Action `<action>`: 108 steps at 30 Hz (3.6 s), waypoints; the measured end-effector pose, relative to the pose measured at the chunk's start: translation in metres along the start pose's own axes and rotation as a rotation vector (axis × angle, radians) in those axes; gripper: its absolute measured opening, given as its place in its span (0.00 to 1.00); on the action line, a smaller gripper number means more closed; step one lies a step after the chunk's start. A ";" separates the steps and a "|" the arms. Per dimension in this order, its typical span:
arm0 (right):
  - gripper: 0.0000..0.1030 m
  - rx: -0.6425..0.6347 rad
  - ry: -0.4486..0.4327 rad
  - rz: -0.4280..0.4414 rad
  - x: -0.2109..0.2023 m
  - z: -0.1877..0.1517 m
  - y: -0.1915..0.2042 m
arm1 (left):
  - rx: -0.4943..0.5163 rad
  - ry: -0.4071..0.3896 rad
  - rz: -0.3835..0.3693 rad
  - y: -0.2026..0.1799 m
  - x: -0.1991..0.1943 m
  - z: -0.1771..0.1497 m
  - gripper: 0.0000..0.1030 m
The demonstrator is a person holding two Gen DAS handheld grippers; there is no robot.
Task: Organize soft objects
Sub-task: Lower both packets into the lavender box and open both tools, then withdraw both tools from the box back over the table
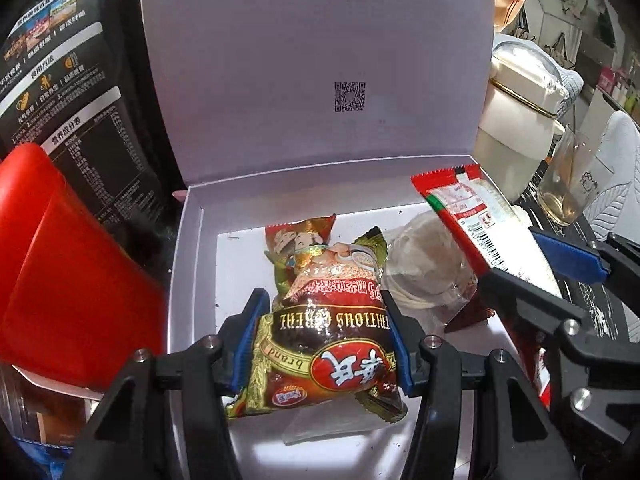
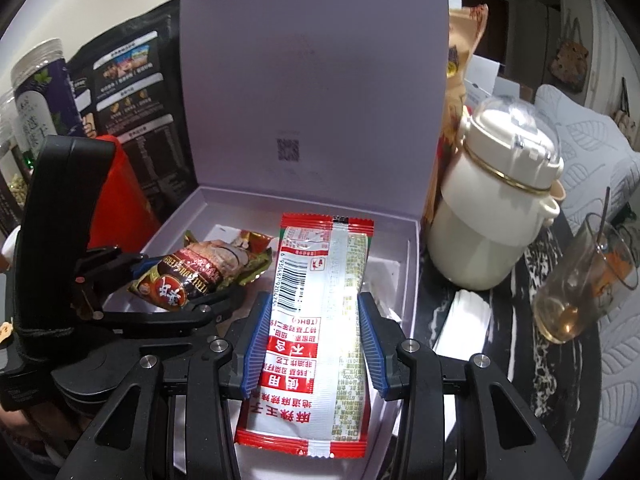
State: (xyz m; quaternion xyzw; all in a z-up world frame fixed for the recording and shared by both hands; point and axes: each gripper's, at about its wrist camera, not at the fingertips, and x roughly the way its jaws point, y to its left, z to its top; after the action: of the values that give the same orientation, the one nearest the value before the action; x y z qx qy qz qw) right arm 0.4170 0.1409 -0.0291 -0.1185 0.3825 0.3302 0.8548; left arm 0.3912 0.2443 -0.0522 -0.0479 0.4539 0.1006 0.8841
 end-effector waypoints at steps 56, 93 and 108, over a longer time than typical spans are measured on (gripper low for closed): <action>0.55 0.072 -0.184 -0.101 -0.151 0.011 -0.014 | 0.051 -0.223 -0.022 -0.036 -0.170 0.023 0.80; 0.78 0.026 -0.418 -0.226 -0.346 -0.120 0.067 | 0.171 -0.427 -0.132 -0.068 -0.336 -0.120 0.98; 0.78 0.137 -0.365 -0.313 -0.345 -0.197 0.064 | 0.216 -0.318 -0.201 -0.093 -0.310 -0.168 0.98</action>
State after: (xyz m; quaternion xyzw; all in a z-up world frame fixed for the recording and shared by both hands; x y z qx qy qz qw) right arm 0.0927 -0.0639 0.0929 -0.0566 0.2203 0.1832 0.9564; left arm 0.1025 0.0824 0.1011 0.0186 0.3098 -0.0310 0.9501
